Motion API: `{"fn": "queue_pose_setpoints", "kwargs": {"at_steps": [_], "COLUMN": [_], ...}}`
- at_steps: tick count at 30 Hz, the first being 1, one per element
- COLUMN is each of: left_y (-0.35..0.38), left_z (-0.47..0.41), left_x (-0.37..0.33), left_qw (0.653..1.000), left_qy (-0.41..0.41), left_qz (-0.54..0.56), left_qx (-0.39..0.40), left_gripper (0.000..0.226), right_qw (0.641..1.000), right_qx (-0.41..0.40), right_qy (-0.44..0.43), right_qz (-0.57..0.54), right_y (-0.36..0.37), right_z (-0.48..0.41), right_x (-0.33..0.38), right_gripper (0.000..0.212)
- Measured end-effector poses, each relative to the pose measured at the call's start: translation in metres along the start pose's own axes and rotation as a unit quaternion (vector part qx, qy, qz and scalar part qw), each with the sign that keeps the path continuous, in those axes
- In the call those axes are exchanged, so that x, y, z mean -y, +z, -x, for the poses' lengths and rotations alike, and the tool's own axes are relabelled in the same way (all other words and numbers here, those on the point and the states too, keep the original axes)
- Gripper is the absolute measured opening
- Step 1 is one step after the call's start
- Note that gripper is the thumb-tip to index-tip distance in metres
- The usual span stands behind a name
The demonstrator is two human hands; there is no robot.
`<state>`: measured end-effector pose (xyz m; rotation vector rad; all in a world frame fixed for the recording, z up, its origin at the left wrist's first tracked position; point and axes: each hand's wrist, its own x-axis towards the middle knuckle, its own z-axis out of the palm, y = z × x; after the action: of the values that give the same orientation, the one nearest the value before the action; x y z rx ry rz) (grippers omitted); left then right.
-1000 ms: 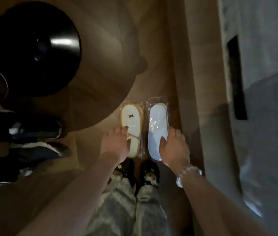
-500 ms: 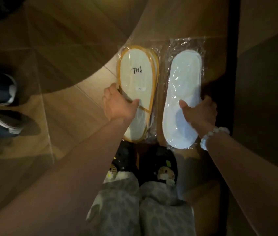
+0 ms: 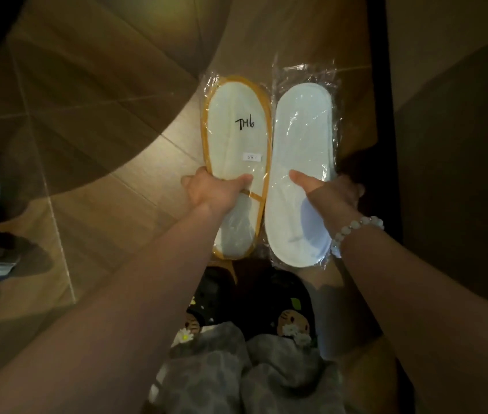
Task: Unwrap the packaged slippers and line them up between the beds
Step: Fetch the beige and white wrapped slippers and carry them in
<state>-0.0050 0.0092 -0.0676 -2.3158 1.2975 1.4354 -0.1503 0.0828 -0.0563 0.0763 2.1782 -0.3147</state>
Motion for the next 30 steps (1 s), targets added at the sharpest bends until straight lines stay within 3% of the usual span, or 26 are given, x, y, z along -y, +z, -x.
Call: {"fn": "queue_pose_setpoints", "kwargs": {"at_steps": [9,14,21,27,30], "left_y": [-0.046,-0.096,-0.167,-0.222,-0.245], "left_z": [0.017,0.054,0.132,0.228,0.283], "left_x": [-0.028,-0.05,-0.098,-0.151,-0.177], "left_qw": [0.998,0.994,0.993,0.985,0.982], "left_qy": [0.059,0.105,0.117,0.166,0.177], "left_qz": [0.001,-0.009,0.006,0.046,0.068], "left_qx": [0.002,0.001,-0.02,-0.005,0.008], "left_gripper": [0.055,0.05,0.052,0.062,0.055], "right_qw": [0.981,0.98,0.983,0.977,0.977], "right_qx": [0.038,0.075,0.083,0.082,0.062], "right_qy": [-0.04,-0.054,-0.074,-0.117,-0.124], "right_qz": [-0.184,-0.178,-0.147,-0.158,-0.159], "right_y": [0.003,-0.024,-0.088,-0.175,-0.222], "right_z": [0.033,0.075,0.162,0.244,0.289], "right_x": [0.013,0.041,0.08,0.113,0.123], "right_gripper": [0.093,0.091,0.109,0.086,0.072]}}
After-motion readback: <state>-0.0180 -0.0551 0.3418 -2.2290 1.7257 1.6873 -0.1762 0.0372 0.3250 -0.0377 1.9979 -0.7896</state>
